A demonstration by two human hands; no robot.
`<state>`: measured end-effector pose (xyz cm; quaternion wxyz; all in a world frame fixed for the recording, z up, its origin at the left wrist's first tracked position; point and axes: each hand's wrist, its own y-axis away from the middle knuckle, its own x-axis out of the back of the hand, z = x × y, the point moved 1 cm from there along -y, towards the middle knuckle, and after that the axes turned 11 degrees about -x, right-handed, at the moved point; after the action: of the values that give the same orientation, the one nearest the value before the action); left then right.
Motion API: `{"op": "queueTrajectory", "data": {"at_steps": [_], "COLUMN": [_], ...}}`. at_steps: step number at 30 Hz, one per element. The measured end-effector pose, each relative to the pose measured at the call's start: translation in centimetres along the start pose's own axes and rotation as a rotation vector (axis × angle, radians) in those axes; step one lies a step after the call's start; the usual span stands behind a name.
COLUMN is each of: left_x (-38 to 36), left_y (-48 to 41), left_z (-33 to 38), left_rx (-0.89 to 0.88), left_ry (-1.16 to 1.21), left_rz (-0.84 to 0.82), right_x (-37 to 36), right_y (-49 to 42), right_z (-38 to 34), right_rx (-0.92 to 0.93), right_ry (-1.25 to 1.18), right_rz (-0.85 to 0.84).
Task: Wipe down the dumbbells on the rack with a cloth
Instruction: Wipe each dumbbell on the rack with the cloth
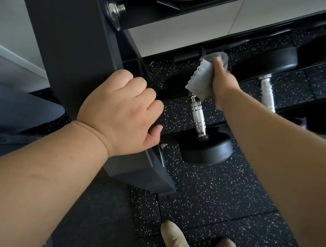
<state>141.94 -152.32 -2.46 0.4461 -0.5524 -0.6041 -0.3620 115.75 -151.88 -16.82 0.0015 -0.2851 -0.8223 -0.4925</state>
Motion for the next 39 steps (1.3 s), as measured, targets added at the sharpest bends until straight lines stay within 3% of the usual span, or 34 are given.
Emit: {"op": "queueTrajectory", "data": {"at_steps": [5, 12, 14, 17, 20, 24, 25, 26, 27, 28, 29, 32, 39], "left_x": [0.0, -0.1, -0.1, -0.1, -0.1, 0.0, 0.0, 0.0, 0.0, 0.0, 0.0, 0.1, 0.1], "left_y": [0.0, -0.1, -0.1, -0.1, 0.0, -0.1, -0.1, -0.1, -0.1, -0.1, -0.1, -0.2, -0.1], "left_z": [0.0, 0.1, 0.1, 0.1, 0.1, 0.1, 0.1, 0.0, 0.0, 0.0, 0.1, 0.1, 0.0], "left_rx": [0.008, 0.005, 0.005, -0.003, -0.004, -0.020, -0.025, -0.027, -0.027, -0.025, -0.025, -0.030, -0.041], "left_ry": [-0.006, -0.023, -0.034, -0.034, -0.036, -0.037, -0.036, -0.038, -0.042, -0.045, -0.047, -0.057, -0.059], "left_rz": [0.020, -0.001, -0.005, -0.009, 0.001, -0.001, -0.007, -0.012, -0.015, -0.016, -0.017, -0.019, -0.045], "right_x": [-1.2, -0.7, -1.0, -1.3, -2.5, -5.6, -5.8, -5.9, -5.8, -5.8, -5.6, -4.3, -1.2], "right_y": [1.5, 1.1, 0.7, 2.7, 7.0, 11.1, 11.5, 11.5, 11.8, 11.9, 12.6, 13.3, 13.1], "right_z": [1.7, 0.6, 0.9, 1.9, 2.7, 2.6, 3.0, 3.7, 4.4, 5.5, 6.5, 8.5, 10.0], "right_rx": [0.125, 0.029, 0.051, 0.120, 0.122, 0.400, 0.415, 0.358, 0.203, 0.186, 0.201, 0.221, 0.248], "right_ry": [0.124, 0.035, 0.089, 0.093, 0.079, 0.815, 0.793, 0.602, 0.260, 0.059, 0.016, 0.070, 0.195], "right_rz": [0.192, 0.024, 0.158, 0.197, 0.076, 0.205, 0.194, 0.130, 0.029, -0.089, -0.142, -0.220, -0.149]}}
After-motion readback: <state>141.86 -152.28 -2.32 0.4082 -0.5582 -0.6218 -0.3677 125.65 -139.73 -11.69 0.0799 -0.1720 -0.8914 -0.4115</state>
